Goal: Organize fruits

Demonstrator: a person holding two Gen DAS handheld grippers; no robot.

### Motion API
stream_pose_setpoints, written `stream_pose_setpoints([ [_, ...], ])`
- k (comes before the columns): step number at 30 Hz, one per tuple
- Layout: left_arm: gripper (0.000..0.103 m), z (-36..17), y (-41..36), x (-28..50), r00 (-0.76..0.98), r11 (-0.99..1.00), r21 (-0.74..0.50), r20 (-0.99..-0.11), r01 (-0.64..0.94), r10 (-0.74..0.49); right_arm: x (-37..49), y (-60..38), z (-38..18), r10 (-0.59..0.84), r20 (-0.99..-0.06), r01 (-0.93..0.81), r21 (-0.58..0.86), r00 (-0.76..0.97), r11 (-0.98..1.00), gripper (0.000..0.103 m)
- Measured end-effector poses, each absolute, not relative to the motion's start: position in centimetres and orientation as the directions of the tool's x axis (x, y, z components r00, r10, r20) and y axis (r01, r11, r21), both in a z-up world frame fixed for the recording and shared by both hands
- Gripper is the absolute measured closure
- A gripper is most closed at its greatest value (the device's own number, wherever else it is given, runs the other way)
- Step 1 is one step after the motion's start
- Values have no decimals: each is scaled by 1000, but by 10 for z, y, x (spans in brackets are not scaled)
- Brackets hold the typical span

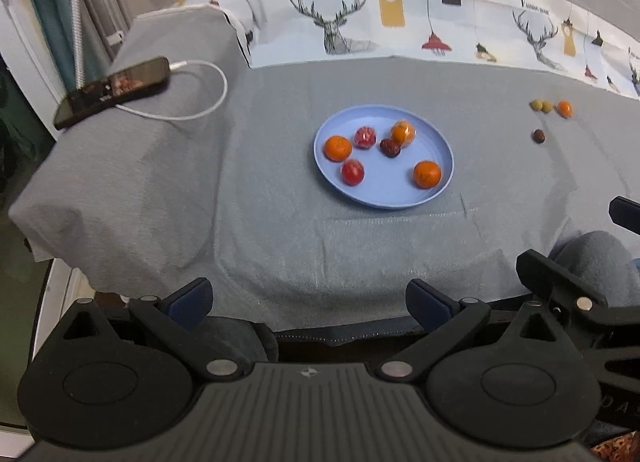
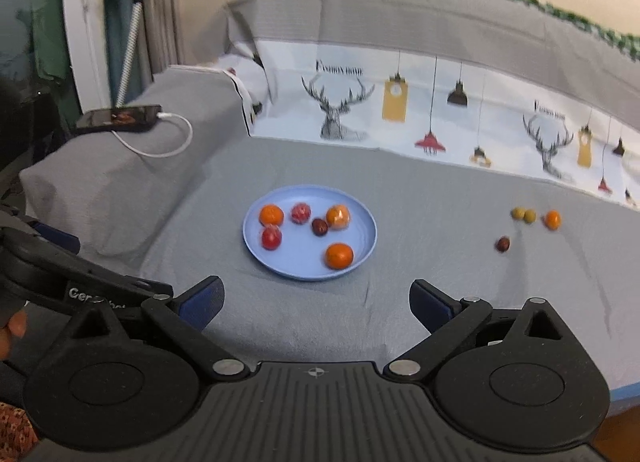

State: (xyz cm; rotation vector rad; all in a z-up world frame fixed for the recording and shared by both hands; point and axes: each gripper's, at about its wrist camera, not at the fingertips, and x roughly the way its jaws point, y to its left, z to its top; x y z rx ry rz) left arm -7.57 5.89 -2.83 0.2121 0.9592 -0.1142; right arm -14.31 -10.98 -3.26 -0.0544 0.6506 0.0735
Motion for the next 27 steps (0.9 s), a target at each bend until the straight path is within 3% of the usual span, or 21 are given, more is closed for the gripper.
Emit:
stream_pose_setpoints([
  [12, 0, -12, 52, -97, 615, 969, 146, -789, 197, -6, -172, -113, -18, 46, -545, -73, -27, 837, 997, 4],
  [27, 0, -15, 50, -95, 615, 966, 168, -789, 198, 11, -170, -117, -20, 53, -549, -75, -17, 834, 997, 4],
])
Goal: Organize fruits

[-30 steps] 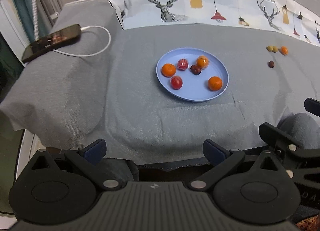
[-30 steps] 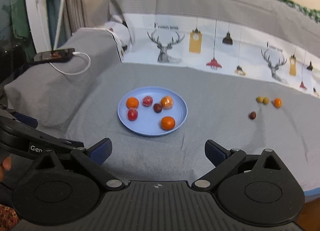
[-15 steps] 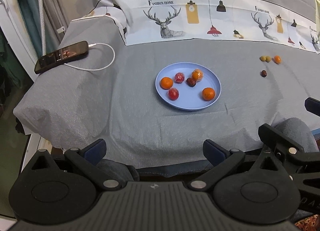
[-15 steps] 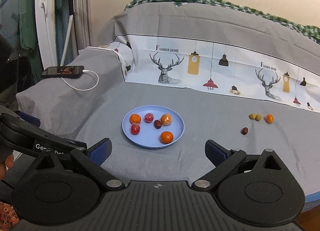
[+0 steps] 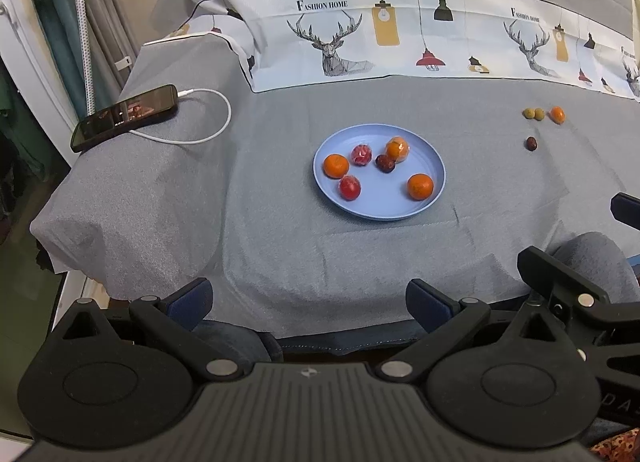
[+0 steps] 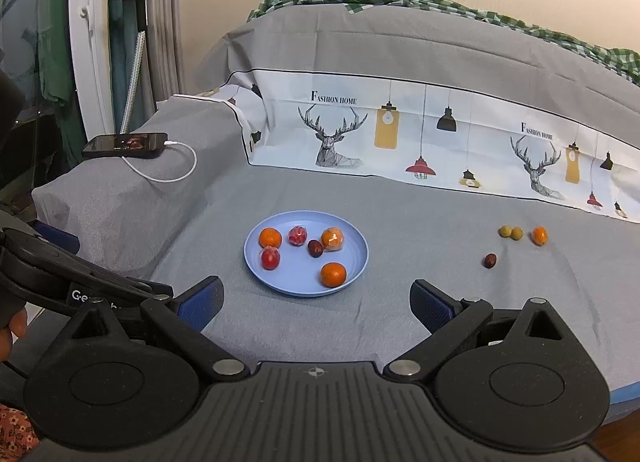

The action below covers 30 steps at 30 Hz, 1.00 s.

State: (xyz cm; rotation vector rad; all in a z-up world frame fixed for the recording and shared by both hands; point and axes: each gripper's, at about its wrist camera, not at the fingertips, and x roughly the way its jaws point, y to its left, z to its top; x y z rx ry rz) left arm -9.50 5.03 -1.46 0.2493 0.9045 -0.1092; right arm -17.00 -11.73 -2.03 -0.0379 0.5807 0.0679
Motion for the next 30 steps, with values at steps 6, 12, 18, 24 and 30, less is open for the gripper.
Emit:
stream_pose_setpoints([
  [6, 0, -21, 48, -87, 596, 964, 181, -802, 197, 29, -162, -120, -26, 71, -572, -84, 4, 817, 996, 4],
  [12, 0, -30, 42, -74, 561, 959, 182, -827, 218, 29, -150, -127, -36, 94, -600, -82, 48, 794, 995, 4],
  [18, 0, -42, 19, -54, 526, 943, 210, -849, 258, 45, -135, -151, -46, 89, -627, -15, 122, 774, 992, 4],
  [24, 0, -47, -32, -13, 516, 921, 225, -856, 318, 31, -120, -207, -55, -12, -633, 149, 163, 774, 975, 4],
  [30, 0, -41, -128, 50, 588, 863, 201, -798, 464, -130, -85, -304, -61, -235, -596, 347, 78, 768, 935, 3],
])
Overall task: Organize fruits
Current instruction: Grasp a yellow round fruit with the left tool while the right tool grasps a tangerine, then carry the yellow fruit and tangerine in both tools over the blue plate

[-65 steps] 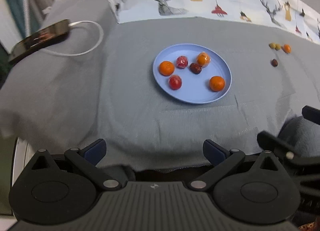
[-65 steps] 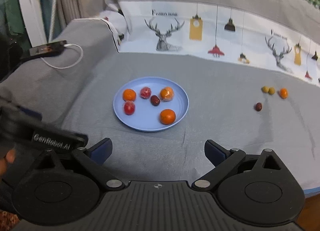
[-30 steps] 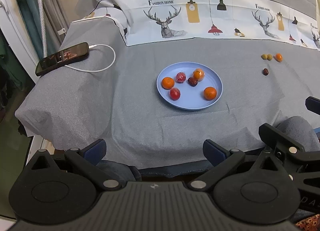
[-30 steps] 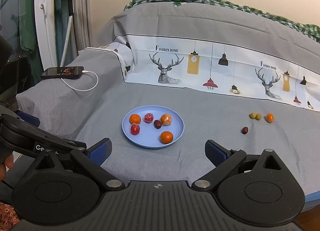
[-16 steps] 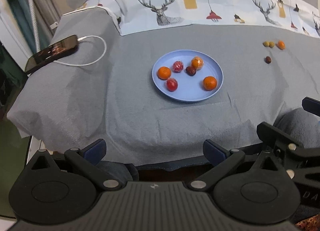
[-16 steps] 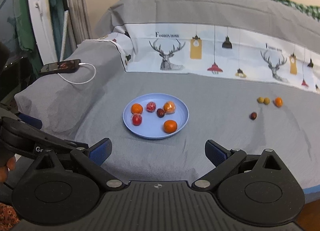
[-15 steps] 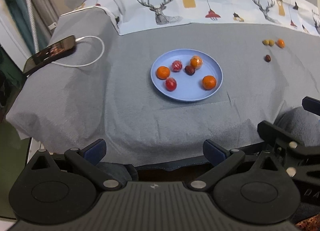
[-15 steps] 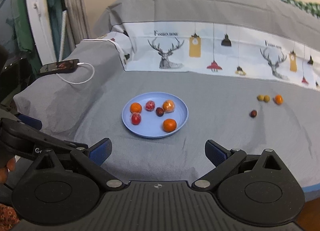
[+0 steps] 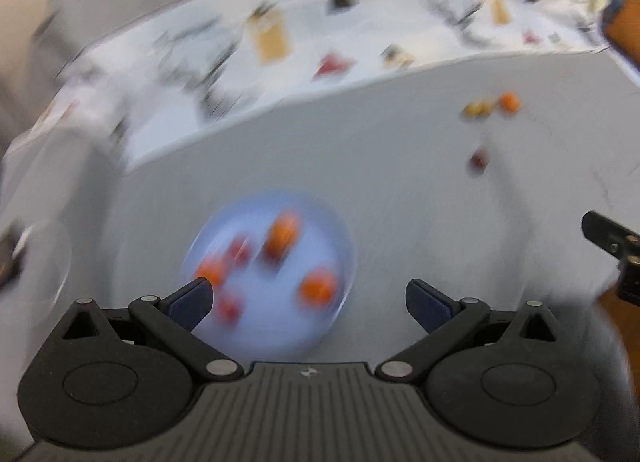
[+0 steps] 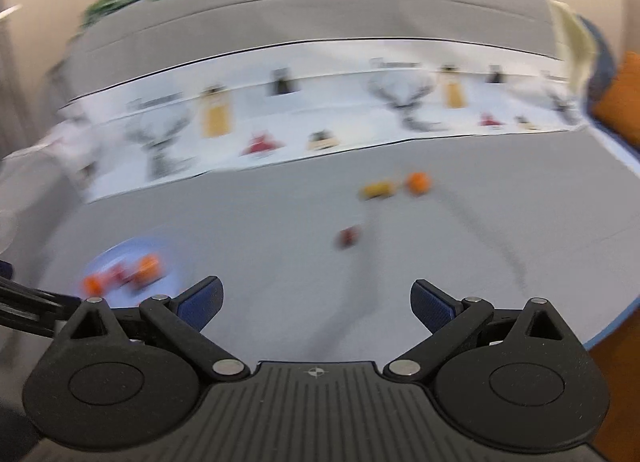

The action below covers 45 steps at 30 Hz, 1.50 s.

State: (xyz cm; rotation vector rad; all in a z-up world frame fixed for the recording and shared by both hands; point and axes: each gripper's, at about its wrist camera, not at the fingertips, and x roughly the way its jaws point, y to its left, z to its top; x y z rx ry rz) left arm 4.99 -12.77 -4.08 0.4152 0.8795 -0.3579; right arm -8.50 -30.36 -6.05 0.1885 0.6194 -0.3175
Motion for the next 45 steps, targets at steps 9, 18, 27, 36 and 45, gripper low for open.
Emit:
stream_pose_setpoints([
  [9, 0, -108, -312, 171, 524, 727, 159, -795, 668, -307, 37, -463, -128, -381, -617, 514, 45, 689, 857, 3],
  [18, 5, -208, -398, 264, 388, 725, 33, -860, 688, -330, 145, -522, -217, -308, -658, 419, 12, 687, 908, 12],
  [27, 2, -213, -404, 269, 442, 703, 60, -814, 708, -376, 157, -526, -230, -335, -595, 401, -24, 731, 916, 13],
  [36, 36, -217, -435, 261, 351, 369, 188, -823, 910, -447, 164, -525, -227, -298, -562, 220, -204, 771, 954, 11],
  [45, 76, -209, -425, 249, 340, 378, 168, -823, 910, -454, 161, -525, -220, -311, -585, 264, -168, 749, 950, 69],
])
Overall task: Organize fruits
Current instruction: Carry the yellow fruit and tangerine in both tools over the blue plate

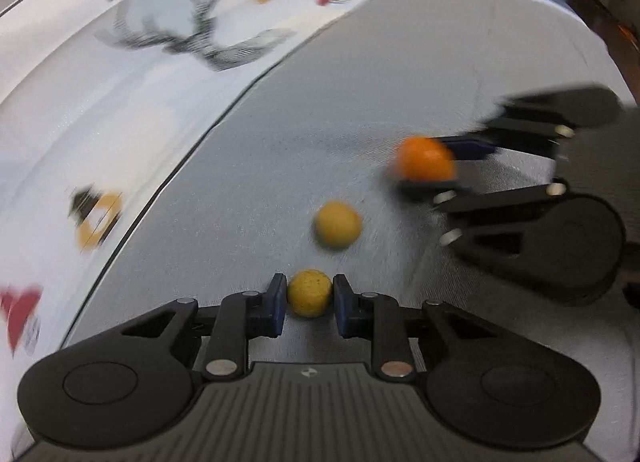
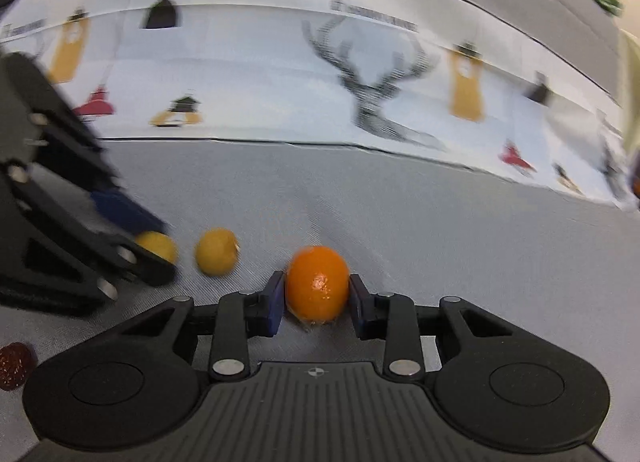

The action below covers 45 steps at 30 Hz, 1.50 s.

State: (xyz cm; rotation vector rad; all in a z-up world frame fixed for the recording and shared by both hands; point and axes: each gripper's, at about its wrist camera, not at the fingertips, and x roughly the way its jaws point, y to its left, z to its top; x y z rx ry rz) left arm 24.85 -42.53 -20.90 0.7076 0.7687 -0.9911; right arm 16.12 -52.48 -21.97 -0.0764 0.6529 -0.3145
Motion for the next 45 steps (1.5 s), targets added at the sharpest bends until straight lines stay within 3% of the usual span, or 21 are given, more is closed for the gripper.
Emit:
stream_pose_setpoints([
  [4, 76, -179, -377, 232, 370, 536, 112, -837, 837, -404, 121, -524, -206, -358, -599, 389, -84, 716, 917, 69],
  [10, 76, -108, -284, 160, 434, 675, 99, -831, 731, -349, 56, -511, -161, -216, -672, 481, 236, 709, 844, 69],
  [17, 76, -31, -179, 68, 512, 794, 79, -802, 603, -309, -14, -441, -86, -149, -594, 426, 358, 790, 831, 69],
  [22, 76, -1, -113, 13, 559, 863, 80, -791, 498, -249, -53, -378, -43, -68, -569, 320, 354, 819, 879, 69],
  [29, 76, 10, -32, -52, 580, 920, 60, -791, 388, -193, -101, -284, -25, 116, -602, 141, 362, 790, 922, 69],
  [45, 76, 10, 36, -107, 617, 952, 32, -768, 306, -172, -152, -156, -17, 223, -669, -51, 267, 709, 962, 69],
])
